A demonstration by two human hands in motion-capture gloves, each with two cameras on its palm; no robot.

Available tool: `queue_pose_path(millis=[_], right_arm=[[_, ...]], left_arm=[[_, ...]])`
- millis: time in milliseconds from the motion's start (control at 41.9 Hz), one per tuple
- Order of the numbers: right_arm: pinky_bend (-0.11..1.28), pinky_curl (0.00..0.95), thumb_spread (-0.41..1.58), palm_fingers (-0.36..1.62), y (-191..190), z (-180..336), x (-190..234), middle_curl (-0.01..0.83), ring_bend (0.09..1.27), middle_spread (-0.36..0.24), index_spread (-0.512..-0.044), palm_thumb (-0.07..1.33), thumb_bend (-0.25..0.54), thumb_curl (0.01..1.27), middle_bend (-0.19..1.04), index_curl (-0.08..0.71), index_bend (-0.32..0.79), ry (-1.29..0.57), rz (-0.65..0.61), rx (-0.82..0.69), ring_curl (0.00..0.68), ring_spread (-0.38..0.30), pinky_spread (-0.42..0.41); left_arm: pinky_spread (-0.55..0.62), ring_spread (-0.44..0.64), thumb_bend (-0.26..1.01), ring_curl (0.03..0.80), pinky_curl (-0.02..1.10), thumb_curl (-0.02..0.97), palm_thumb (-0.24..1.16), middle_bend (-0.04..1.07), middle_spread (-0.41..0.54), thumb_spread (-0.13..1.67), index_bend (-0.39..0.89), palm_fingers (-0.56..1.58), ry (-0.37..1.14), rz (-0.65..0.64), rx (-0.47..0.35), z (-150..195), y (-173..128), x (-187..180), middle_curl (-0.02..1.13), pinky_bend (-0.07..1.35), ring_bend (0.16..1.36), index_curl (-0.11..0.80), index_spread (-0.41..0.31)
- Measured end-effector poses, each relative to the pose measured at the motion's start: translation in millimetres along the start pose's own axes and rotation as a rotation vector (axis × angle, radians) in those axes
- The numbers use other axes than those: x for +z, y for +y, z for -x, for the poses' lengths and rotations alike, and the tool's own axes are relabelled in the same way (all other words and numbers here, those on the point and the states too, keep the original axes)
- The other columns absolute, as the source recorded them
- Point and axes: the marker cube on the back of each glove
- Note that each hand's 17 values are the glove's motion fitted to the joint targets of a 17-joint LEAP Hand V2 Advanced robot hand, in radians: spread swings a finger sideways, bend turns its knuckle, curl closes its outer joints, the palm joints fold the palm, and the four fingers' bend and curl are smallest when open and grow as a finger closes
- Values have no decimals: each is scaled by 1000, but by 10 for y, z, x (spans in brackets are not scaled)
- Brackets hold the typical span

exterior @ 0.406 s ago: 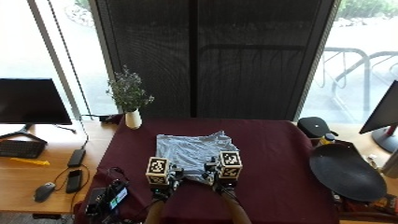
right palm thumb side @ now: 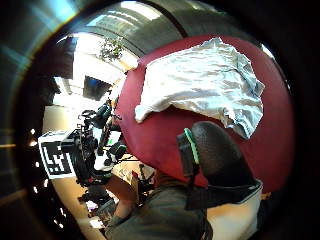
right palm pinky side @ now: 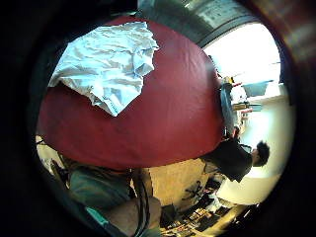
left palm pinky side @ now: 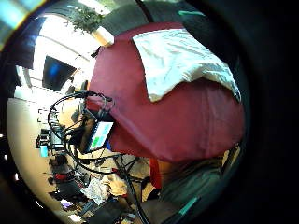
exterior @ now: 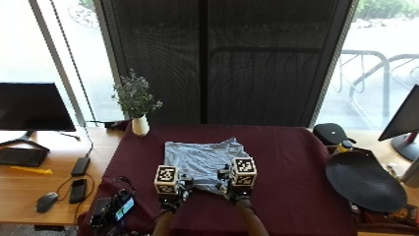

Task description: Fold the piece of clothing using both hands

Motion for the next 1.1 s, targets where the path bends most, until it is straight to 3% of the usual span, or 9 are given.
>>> queue_pose_path(millis=[72,430,717,836,884,956,1027,1099], right_arm=[[602,264,1147,156,5,-2,14,118,214,32,-350,456,230,192,155,240,194,12,13,-4,124,165,266],[630,306,1156,137,-5,-44,7,169,218,28,-360,536,150,265,160,294,174,34,37,-18,171,176,268],[679,334,1148,127,-169,-370,283,193,223,25,-360,571,78,298,158,307,162,12,81,20,200,179,267],[705,344,1147,103,-270,-476,584,203,249,30,-360,568,42,305,164,296,126,18,155,5,217,179,266],[752,359,1138,38,-318,-512,735,205,293,42,-356,546,15,303,158,266,46,23,198,-3,234,180,267],[803,374,1119,-21,-356,-517,849,212,343,54,-351,539,-10,303,171,232,16,29,224,-12,255,182,259],[839,378,1098,-52,-310,-462,798,218,370,61,-343,539,-20,306,180,199,15,49,220,-14,261,183,255],[855,381,1082,-71,-285,-455,878,228,389,65,-335,542,-22,311,191,173,21,71,304,-12,268,184,251]], left_arm=[[329,87,64,268,169,177,284,255,-40,1033,147,491,42,96,-6,-51,126,31,279,273,552,193,-96],[369,91,-9,297,210,234,309,234,-50,1103,142,476,26,127,-9,-49,126,-11,341,259,553,251,-100],[376,91,-15,313,237,264,329,223,-52,1110,140,468,20,127,12,-110,-132,156,374,244,553,277,-102],[372,85,-8,316,249,281,365,224,-52,1101,132,472,-55,167,-1,-37,-315,440,383,249,548,282,-101],[371,83,-11,321,254,286,375,225,-52,1097,124,470,-82,191,-2,17,-401,603,387,249,555,281,-101],[369,86,-11,326,266,294,397,212,-47,1088,107,442,-106,206,-2,92,-529,858,392,271,564,276,-92],[367,93,-10,331,280,303,418,203,-38,1083,111,424,-124,221,-17,147,-607,1047,397,291,566,274,-89],[362,102,-10,331,290,311,442,197,-30,1076,113,409,-161,246,-24,222,-660,1197,400,311,563,271,-80]])
